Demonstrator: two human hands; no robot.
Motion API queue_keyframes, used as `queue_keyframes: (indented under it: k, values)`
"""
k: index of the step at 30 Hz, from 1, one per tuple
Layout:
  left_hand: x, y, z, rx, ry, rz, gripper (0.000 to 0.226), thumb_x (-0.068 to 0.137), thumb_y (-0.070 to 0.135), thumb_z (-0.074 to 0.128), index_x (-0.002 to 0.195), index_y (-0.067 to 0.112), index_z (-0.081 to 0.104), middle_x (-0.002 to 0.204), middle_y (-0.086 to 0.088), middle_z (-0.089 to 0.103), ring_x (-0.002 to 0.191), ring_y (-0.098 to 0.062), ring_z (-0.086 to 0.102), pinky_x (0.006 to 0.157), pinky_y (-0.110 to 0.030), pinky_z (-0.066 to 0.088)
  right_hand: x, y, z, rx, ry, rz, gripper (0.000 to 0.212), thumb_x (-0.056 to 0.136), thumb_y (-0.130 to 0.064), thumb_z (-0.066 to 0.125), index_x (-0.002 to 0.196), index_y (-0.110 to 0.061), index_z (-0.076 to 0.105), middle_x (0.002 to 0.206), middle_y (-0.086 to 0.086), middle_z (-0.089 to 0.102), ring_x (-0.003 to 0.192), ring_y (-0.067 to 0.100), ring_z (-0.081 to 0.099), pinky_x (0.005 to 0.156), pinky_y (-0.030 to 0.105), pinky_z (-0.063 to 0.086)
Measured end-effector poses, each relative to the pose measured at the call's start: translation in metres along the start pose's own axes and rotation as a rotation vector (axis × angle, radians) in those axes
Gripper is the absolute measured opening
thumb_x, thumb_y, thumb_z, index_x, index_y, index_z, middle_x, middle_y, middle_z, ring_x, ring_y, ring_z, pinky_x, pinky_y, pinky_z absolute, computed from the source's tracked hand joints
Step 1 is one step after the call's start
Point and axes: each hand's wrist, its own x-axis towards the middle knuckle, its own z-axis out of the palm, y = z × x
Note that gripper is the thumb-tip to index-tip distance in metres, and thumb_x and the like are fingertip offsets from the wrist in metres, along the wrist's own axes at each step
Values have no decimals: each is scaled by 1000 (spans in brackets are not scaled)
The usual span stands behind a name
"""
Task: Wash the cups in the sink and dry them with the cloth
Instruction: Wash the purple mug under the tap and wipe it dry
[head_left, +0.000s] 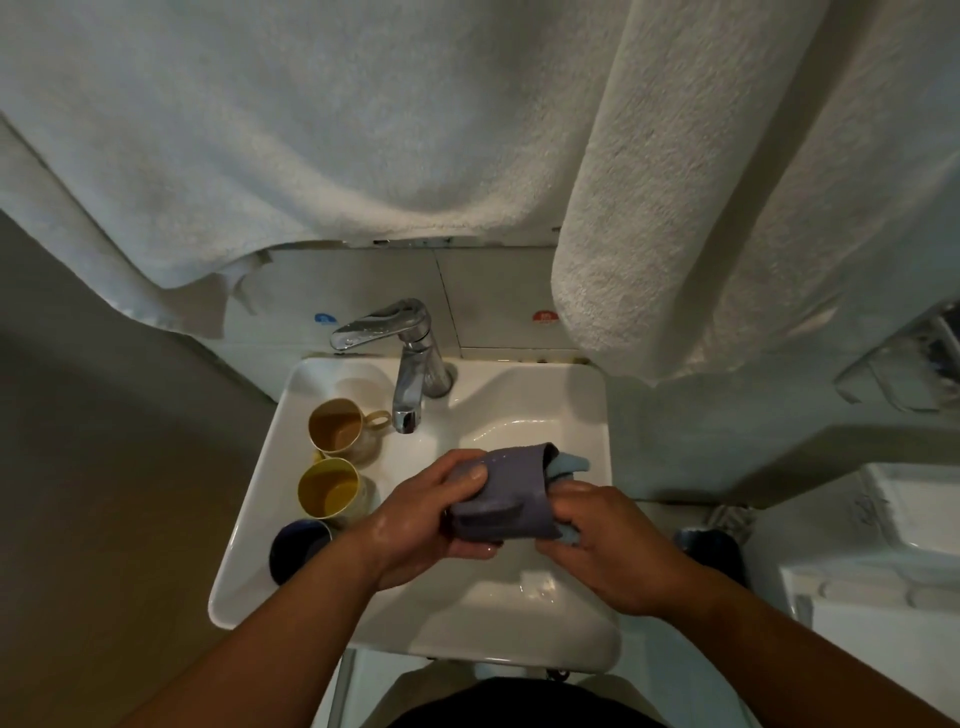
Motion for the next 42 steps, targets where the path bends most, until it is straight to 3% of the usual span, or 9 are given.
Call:
queue_keyframes:
  k: [6, 11, 14, 18, 22, 26, 32, 36, 42]
  values:
    - [2, -10, -2, 172, 90, 309, 67, 71, 29, 88, 130, 33, 58, 131, -6, 61, 114, -35, 66, 88, -53, 60, 2, -6, -21, 414, -136, 142, 53, 76, -4, 80, 122, -28, 69, 115, -14, 72, 106, 5, 68, 90, 19, 53]
    - [1, -10, 4, 321, 79, 408, 88, 69, 7, 92, 139, 41, 49, 135, 11, 58, 120, -25, 64, 85, -48, 61, 1, -9, -18, 785, -22, 183, 44, 82, 1, 73, 123, -16, 68, 120, -3, 73, 114, 17, 68, 95, 25, 52]
    - [-1, -7, -1, 315, 0, 313, 94, 73, 22, 91, 146, 51, 38, 143, 7, 54, 125, -23, 62, 93, -45, 59, -1, -11, -14, 653, 79, 174, 43, 86, 5, 71, 121, -19, 69, 115, -10, 74, 109, 9, 69, 91, 19, 51]
    - [-8, 10, 3, 196, -23, 21, 56, 91, 61, 62, 141, 42, 44, 131, -9, 62, 105, -34, 71, 75, -42, 60, -3, -10, -11, 411, 89, 159, 41, 83, -5, 77, 111, -34, 72, 105, -21, 74, 98, 1, 69, 86, 18, 51]
    - [-3, 9, 2, 20, -1, 18, 53, 82, 45, 70, 128, 21, 59, 126, -19, 65, 103, -42, 70, 67, -40, 60, -3, -12, -13, 294, 7, 40, 49, 80, -12, 79, 123, -32, 69, 123, -21, 65, 114, -1, 62, 94, 16, 48]
    - [-3, 6, -4, 29, -15, 68, 50, 79, 38, 77, 125, 24, 62, 130, -15, 63, 109, -41, 68, 73, -44, 61, -8, -6, -14, 9, -118, 25, 57, 82, -21, 68, 136, -34, 57, 137, -14, 55, 122, 2, 54, 103, 26, 46]
    - [0, -6, 1, 62, 42, 224, 63, 71, 38, 88, 128, 31, 61, 133, -11, 60, 116, -38, 65, 84, -56, 59, -5, -17, -20, 334, -127, 139, 66, 75, -10, 71, 132, -40, 58, 127, -14, 66, 114, 9, 64, 99, 39, 54]
    - [-3, -8, 0, 221, 62, 386, 72, 69, 32, 90, 133, 33, 57, 135, -4, 59, 122, -33, 62, 90, -54, 59, -3, -21, -23, 705, -106, 233, 56, 75, 5, 75, 121, -26, 66, 118, 0, 73, 110, 23, 68, 94, 38, 56]
    - [-5, -9, -1, 162, -38, 197, 94, 67, 37, 91, 146, 47, 41, 142, 0, 53, 120, -33, 64, 89, -50, 59, -6, -20, -23, 442, -24, 223, 40, 89, -4, 70, 120, -30, 68, 110, -12, 72, 99, 2, 68, 84, 21, 57]
